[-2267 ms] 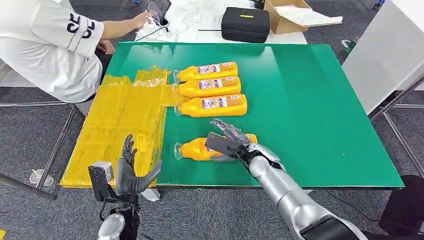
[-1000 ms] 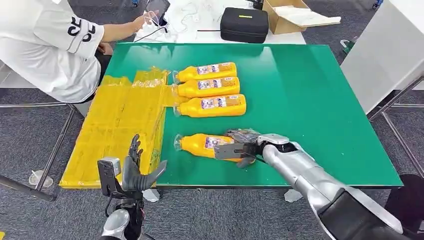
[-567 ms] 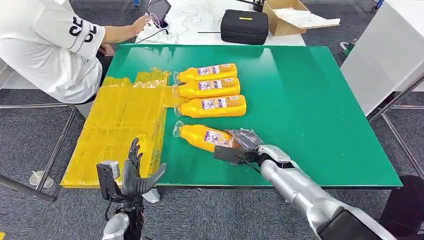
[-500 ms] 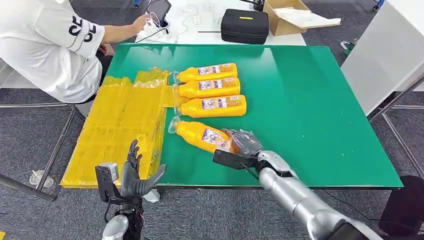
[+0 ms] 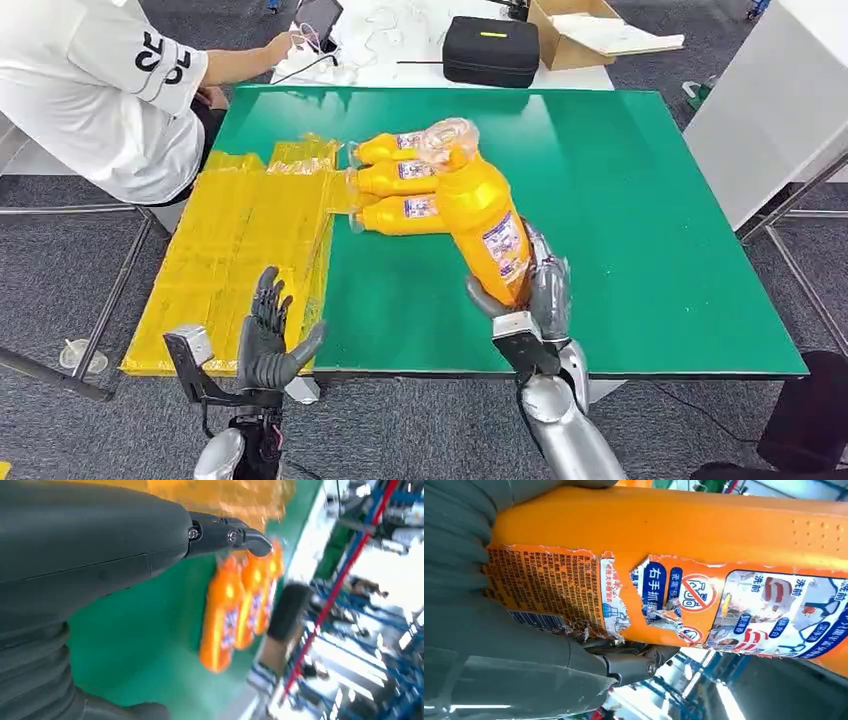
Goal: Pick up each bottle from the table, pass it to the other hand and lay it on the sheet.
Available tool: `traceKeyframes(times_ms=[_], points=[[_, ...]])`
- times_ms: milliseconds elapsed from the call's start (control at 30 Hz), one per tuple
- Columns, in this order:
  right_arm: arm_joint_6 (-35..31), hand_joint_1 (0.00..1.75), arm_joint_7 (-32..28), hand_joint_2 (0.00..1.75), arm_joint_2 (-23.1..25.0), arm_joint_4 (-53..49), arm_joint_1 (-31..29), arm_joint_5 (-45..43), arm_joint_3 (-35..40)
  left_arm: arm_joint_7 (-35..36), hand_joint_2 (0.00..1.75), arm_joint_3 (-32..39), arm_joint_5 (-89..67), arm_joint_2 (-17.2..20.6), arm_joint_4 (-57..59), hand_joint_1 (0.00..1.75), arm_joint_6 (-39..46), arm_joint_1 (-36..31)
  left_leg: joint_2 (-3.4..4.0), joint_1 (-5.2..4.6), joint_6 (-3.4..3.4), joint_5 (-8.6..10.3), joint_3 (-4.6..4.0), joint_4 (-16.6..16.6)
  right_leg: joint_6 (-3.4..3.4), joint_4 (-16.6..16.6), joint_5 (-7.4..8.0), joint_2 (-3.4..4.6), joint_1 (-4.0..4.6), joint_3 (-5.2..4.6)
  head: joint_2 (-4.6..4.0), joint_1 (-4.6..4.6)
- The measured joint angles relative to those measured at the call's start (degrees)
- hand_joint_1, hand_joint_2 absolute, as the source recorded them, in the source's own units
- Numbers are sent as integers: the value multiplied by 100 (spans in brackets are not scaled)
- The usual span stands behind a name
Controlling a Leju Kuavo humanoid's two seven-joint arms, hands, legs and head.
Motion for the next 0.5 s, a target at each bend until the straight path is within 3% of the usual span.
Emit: traceKeyframes(times_ms=[233, 500], points=[[628, 175, -232, 175, 175, 81, 151, -85, -133, 66, 175, -133, 343, 59, -149, 0, -636, -39, 2, 3, -1, 0, 0, 0, 0, 0, 0, 0, 2, -1, 2, 0], [1226, 175, -485, 175, 645, 1321, 99, 276, 429, 194, 175, -428, 349, 120, -253, 0, -965, -196, 3, 5, -1, 1, -2, -2, -2, 1, -1, 0, 3, -3, 0, 0]])
